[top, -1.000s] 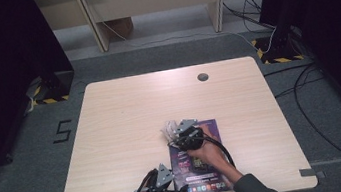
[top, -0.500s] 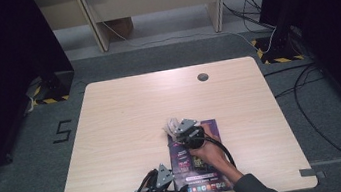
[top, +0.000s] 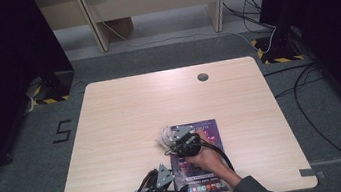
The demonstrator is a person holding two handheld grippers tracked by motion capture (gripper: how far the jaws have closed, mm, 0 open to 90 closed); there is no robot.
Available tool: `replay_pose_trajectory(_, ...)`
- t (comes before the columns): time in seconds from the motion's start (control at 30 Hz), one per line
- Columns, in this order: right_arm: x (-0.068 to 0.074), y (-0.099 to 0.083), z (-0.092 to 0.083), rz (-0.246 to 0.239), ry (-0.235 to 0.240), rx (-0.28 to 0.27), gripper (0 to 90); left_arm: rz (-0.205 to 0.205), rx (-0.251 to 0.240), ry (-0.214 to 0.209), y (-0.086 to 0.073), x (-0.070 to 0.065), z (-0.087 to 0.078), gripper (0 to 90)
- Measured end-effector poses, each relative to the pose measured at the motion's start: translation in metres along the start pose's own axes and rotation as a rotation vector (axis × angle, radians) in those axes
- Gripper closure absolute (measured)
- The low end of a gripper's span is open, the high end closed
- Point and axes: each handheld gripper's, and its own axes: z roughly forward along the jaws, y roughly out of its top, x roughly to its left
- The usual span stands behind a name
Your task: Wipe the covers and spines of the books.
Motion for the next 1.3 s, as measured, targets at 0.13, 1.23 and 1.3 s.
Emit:
replay_pose_trajectory(0.13,-0.005,-0.002,-0.003,-0.006,-0.029,0.014,66.4,0.002,0.0,-0.002,0.0,0.0,0.0,23.9)
replay_pose_trajectory(1.23,-0.095,-0.065,-0.057,0.22,-0.288,0.092,64.8,0.008,0.001,0.002,0.0,0.0,0.0,23.9)
replay_pose_trajectory(1.3,-0.098,-0.067,-0.058,0.23,-0.285,0.087,64.8,0.005,0.0,-0.001,0.0,0.0,0.0,23.9)
